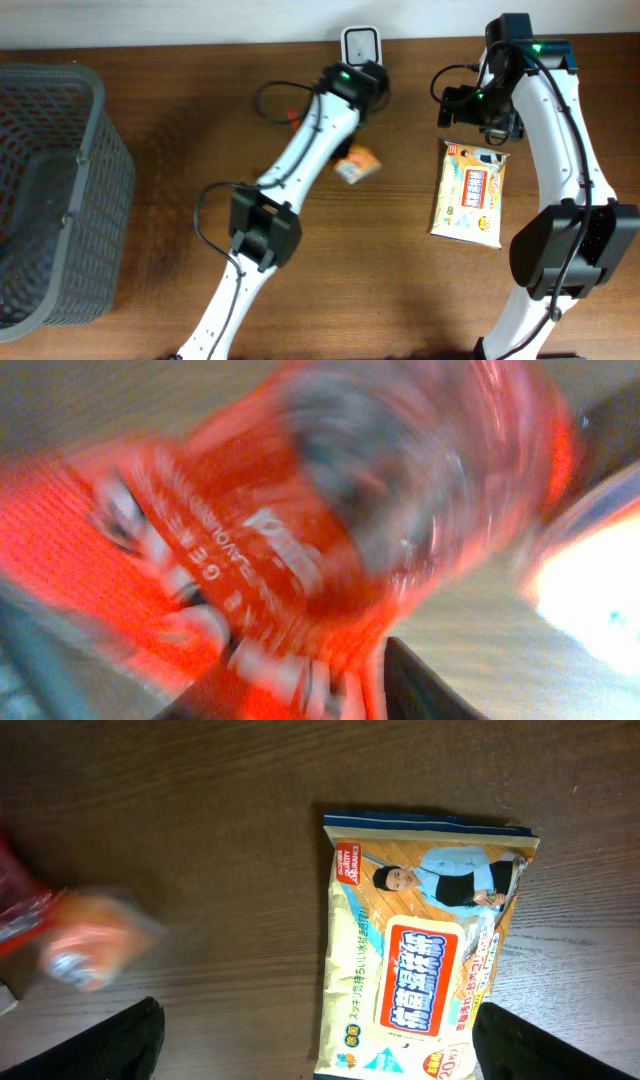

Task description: Scan the item barcode

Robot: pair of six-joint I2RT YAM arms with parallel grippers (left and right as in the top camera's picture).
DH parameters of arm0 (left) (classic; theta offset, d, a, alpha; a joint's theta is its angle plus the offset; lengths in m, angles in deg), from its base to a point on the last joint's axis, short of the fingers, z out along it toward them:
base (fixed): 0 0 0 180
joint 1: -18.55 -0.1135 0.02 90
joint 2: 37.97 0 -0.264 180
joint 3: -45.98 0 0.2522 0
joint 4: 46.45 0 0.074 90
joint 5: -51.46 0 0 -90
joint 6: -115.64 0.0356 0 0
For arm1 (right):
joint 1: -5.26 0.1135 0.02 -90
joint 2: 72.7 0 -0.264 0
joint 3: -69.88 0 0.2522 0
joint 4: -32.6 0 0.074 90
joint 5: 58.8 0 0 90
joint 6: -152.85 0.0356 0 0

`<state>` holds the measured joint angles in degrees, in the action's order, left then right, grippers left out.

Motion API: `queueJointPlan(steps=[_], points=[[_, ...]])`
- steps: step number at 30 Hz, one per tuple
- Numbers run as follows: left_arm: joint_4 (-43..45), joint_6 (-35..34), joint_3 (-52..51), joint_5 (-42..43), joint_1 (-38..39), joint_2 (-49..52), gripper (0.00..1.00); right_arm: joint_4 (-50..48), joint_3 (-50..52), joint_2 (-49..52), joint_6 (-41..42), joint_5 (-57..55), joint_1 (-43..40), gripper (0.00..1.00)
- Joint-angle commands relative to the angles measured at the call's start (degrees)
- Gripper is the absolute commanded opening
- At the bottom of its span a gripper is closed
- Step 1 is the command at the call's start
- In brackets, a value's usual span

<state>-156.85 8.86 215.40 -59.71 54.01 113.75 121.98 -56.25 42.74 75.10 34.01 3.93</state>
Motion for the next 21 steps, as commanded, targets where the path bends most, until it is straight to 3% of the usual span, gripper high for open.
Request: queueJointPlan(steps=[1,2,3,6,7,9,10,11,14,17,21], points=[[-0.1,3.7,0.2,8.6,5.8,-0.7,0.45,0.1,-0.7,-0.2,0.7,-0.5,-0.2,0.98],[-0.1,3.7,0.2,9.1,6.7,-0.8,0.32,0.0,-0.7,-0.2,0.7,-0.5,-0.2,0.98],[-0.1,3.7,0.2,10.0,7.4,-1.2,0.08,0.1,-0.7,-0.2,0.7,-0.5,-0.2,0.98],[-0.1,3.4,0.2,9.9,4.1,-4.1,0.03,1.8,-0.7,-0.2,0.7,1.4,-0.2,0.98],[-0.1,0.9,0.2,9.9,0.6,-5.6,0.22,1.7,-0.7,-0.2,0.7,4.7,-0.2,0.98],[0.6,-0.5,0.2,16.2,-7.7,-6.8,0.45,0.7,-0.6,0.9,0.4,10.5,-0.1,0.98],[0.7,-0.5,0.2,21.5,-12.9,-6.7,0.88,-2.0,0.2,2.5,-4.4,15.4,1.0,0.99],[0.5,-0.5,0.2,25.2,-15.9,-6.7,0.99,-5.2,1.8,3.8,-7.2,18.5,2.4,0.99],[-0.1,-0.5,0.2,27.0,-21.3,-6.7,0.99,-14.9,3.5,9.2,-14.0,21.9,8.1,0.99],[-0.1,-0.3,0.2,26.7,-21.5,-6.7,0.99,-25.1,3.5,15.2,-13.9,22.2,10.6,0.99],[0.0,-0.3,0.2,26.7,-21.4,-6.7,0.99,-28.7,3.5,20.3,-16.5,28.3,10.7,0.99]])
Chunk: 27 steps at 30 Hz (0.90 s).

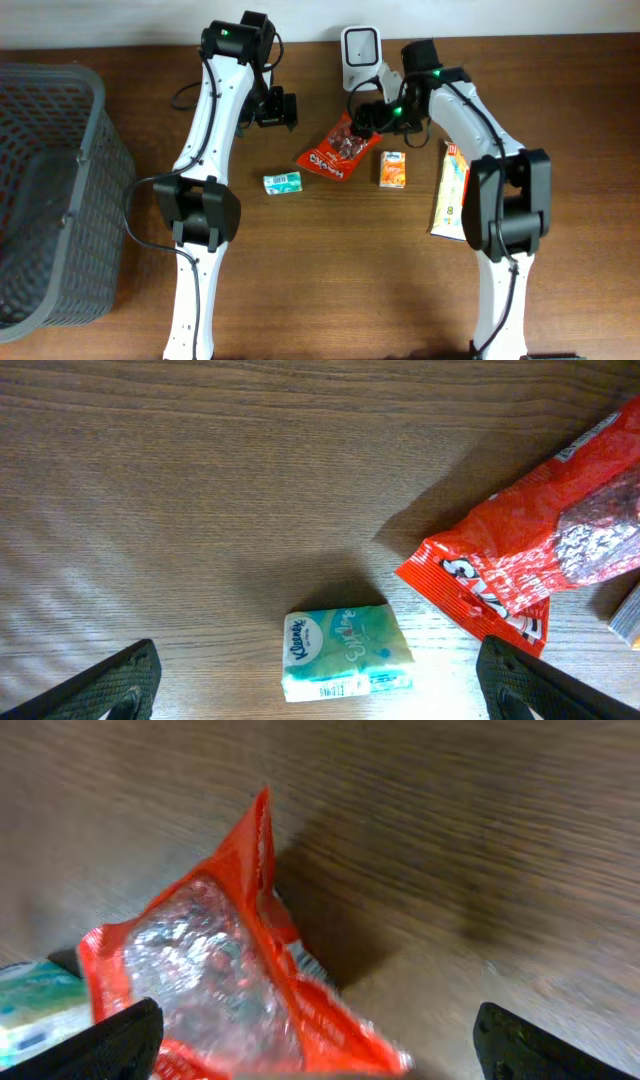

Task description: Scan the item barcode

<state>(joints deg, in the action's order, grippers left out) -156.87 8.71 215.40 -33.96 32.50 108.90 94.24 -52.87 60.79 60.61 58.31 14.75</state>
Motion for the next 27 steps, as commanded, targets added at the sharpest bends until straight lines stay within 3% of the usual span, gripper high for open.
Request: queueJointPlan(steps=[1,2,6,7,11,16,17,19,21,22,24,27], points=[[0.0,-0.1,0.2,0.5,0.1,-1.9,0.99,-1.3,0.1,3.0,-2.0,4.2,-0.1,0.95],[0.0,-0.1,0.2,-0.1,0.1,-1.9,0.99,-1.6,0.1,3.7,-2.0,4.5,-0.1,0.85],[0.6,-0.1,0.2,-0.1,0.1,-1.8,0.99,-2.2,0.1,4.2,-1.7,8.3,-0.1,0.04],[0.7,-0.1,0.2,-0.1,0.1,-1.8,0.99,-2.2,0.1,4.2,-1.1,8.6,-0.1,0.04],[0.6,-0.1,0.2,-0.1,0.1,-1.8,0.99,3.7,-3.8,-2.4,0.8,8.3,-3.3,0.04],[1.2,-0.1,0.0,-0.1,0.2,-1.8,0.99,12.9,-4.5,-18.6,0.8,-16.2,-3.4,0.04],[1.2,-0.1,0.0,-0.1,0.2,-1.8,0.99,15.8,-4.5,-21.0,1.7,-25.6,-3.4,0.04],[1.2,-0.1,0.0,0.0,0.2,-1.8,0.99,20.1,-4.4,-20.6,1.9,-33.7,-3.1,0.04],[1.7,-0.1,0.0,2.2,0.4,-1.7,0.99,18.9,-4.0,-16.7,1.9,-23.7,-4.4,0.78],[2.4,0.0,0.0,4.3,1.0,-1.3,0.99,17.3,-3.9,-13.5,1.8,-14.7,-6.1,0.93],[3.0,2.1,0.0,5.5,2.0,0.3,0.99,14.8,-3.8,-6.2,1.6,-0.6,-9.1,0.94],[3.2,2.1,0.0,6.3,2.7,3.1,0.99,10.4,-3.8,2.2,-0.9,7.8,-9.9,0.95]])
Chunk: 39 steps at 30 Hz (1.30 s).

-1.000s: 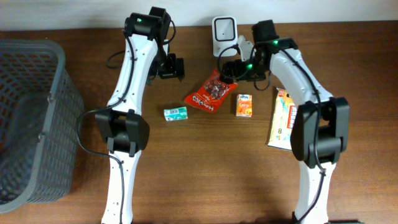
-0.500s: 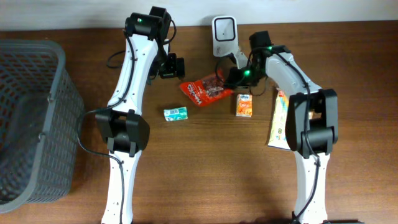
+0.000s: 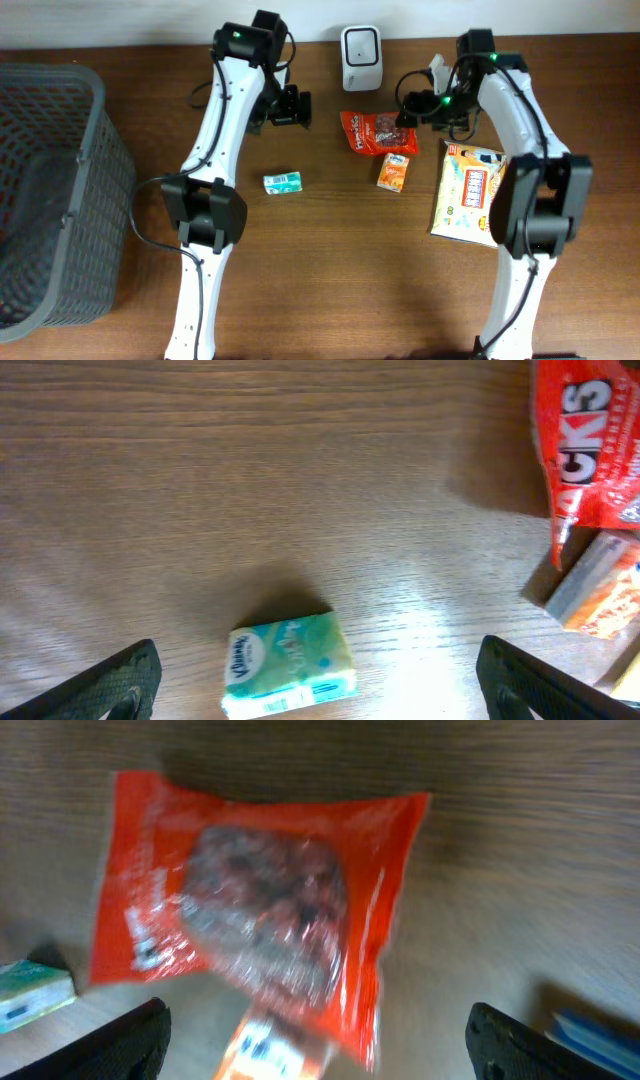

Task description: Scan the item barcode

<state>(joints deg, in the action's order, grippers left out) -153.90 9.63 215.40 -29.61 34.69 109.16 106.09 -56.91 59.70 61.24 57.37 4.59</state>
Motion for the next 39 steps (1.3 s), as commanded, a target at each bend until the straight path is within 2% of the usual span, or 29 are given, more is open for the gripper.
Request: queueJointPlan(steps=[1,2,3,4,5,7,8,9,11,12,13,16,18,20,22,26,28,30,33,35,39], points=[[0.9,1.4,0.0,4.1,0.5,3.7,0.99,-2.2,0.2,4.9,-1.6,8.7,0.2,0.95],[3.6,4.0,0.0,10.1,0.5,5.0,0.92,-3.3,0.2,6.2,-1.4,8.7,0.2,0.95],[6.2,4.2,0.0,14.0,0.6,6.4,0.78,-3.7,0.3,6.8,-1.4,8.7,0.2,0.94],[8.5,4.2,0.0,17.1,1.0,7.9,0.64,-3.9,0.4,7.3,-1.4,9.1,0.2,0.88],[10.2,4.2,0.0,19.3,1.4,9.4,0.58,-4.2,0.5,7.6,-1.4,9.4,0.3,0.88],[13.2,4.1,0.0,20.5,2.5,12.1,0.49,-6.7,2.6,7.9,-0.9,11.1,0.3,0.76],[14.8,3.8,0.0,20.5,3.4,13.3,0.45,-7.1,2.9,7.9,-0.9,11.8,0.3,0.55],[16.3,3.2,0.0,20.5,4.0,14.0,0.41,-7.3,2.9,7.9,-0.9,12.1,0.4,0.48],[20.4,1.0,0.0,20.2,5.7,14.9,0.38,-7.7,2.9,7.9,-0.9,12.9,1.0,0.44],[20.9,0.9,0.0,19.3,6.4,15.0,0.35,-8.0,2.9,7.9,-0.9,12.9,1.2,0.32],[20.9,0.9,0.0,17.2,7.0,15.0,0.32,-8.1,2.9,7.9,-0.9,12.9,1.4,0.04],[19.8,0.9,0.0,11.0,8.2,15.0,0.29,-7.0,2.0,7.3,-0.7,12.8,0.9,0.04],[17.1,0.9,0.0,5.0,8.0,15.0,0.26,-1.5,-2.3,4.2,-0.7,8.6,-1.0,0.04],[14.0,0.9,0.5,1.9,7.1,14.3,0.31,6.3,-7.6,-1.2,-0.7,-8.2,-0.8,0.04],[11.3,0.9,3.0,1.9,4.2,11.4,0.38,13.1,-12.0,-7.5,1.2,-30.0,2.5,0.04],[6.8,0.9,4.0,1.1,0.2,7.5,0.44,25.6,-12.9,-8.8,7.0,-61.9,11.1,0.04],[4.7,0.9,4.0,1.1,-1.0,7.5,0.44,29.3,-12.5,-7.8,7.0,-61.9,14.2,0.04],[3.0,2.5,4.0,1.0,-1.1,7.5,0.44,30.8,-8.3,-6.3,7.1,-56.1,16.1,0.04],[1.8,2.5,4.0,1.0,-1.1,7.5,0.44,29.1,-1.8,-3.4,10.0,-56.4,18.9,0.04],[1.8,2.5,4.0,1.0,-1.1,7.5,0.45,28.7,-1.2,-1.5,11.5,-56.1,21.9,0.04],[0.2,2.8,4.0,-1.5,-1.3,7.5,0.47,24.5,-1.2,-1.4,14.0,-48.8,27.4,0.04]])
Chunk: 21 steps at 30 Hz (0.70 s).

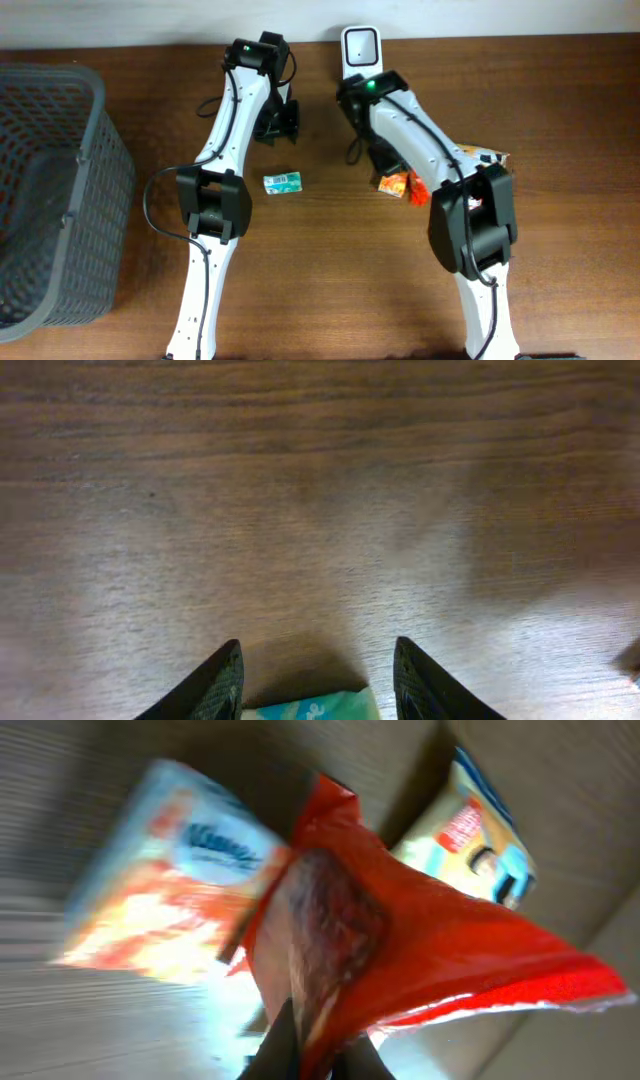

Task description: Scan the item barcode

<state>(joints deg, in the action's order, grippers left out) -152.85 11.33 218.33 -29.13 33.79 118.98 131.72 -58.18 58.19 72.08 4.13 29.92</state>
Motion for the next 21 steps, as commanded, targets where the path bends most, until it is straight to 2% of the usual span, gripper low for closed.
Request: queueJointPlan(steps=[1,2,3,4,6,8,10,11,13,14,19,20,21], points=[[-1.1,1.2,1.1,-2.0,-0.4,-2.3,0.47,-2.1,0.1,0.1,3.3,7.5,2.7,0.04],[-1.4,1.2,1.1,-2.0,-0.4,-2.3,0.49,-3.9,0.1,0.1,3.3,12.9,3.0,0.1],[-2.0,1.2,1.1,-2.2,-0.4,-2.3,0.51,-5.5,0.1,0.1,3.3,17.7,3.0,0.44],[-3.0,1.2,1.1,-4.3,-0.5,-2.4,0.52,-5.7,-0.4,0.1,3.3,20.3,2.8,0.6],[-4.1,1.2,1.1,-7.3,-0.9,-3.1,0.54,-4.3,-6.8,-0.2,3.3,29.1,1.0,0.99],[-4.1,1.2,1.1,-7.3,-1.4,-5.6,0.57,1.1,-16.3,-2.3,3.3,31.8,-4.3,0.99],[-4.1,1.2,1.1,-5.6,-1.4,-7.0,0.63,5.3,-19.5,-2.8,1.5,31.8,-9.9,0.99],[-4.1,1.2,1.1,-1.6,-1.3,-7.1,0.63,6.7,-19.4,-2.8,1.6,31.8,-12.8,0.98],[-4.1,6.8,1.0,9.3,-0.3,-7.0,0.46,7.0,-18.8,-2.8,1.6,31.8,-17.5,0.98],[-4.1,8.6,1.0,11.3,1.3,-7.0,0.46,7.0,-18.7,-2.8,1.8,31.9,-20.5,0.99],[-4.1,9.2,1.0,7.7,7.3,-7.0,0.39,6.5,-18.7,-2.8,1.8,31.8,-22.9,0.99],[-4.1,9.2,1.0,7.7,8.0,-7.0,0.34,6.5,-18.7,-2.8,1.8,31.8,-22.9,0.98],[-4.1,8.9,1.0,7.7,8.4,-7.0,0.23,6.5,-18.7,-2.8,1.8,31.8,-22.9,0.98]])
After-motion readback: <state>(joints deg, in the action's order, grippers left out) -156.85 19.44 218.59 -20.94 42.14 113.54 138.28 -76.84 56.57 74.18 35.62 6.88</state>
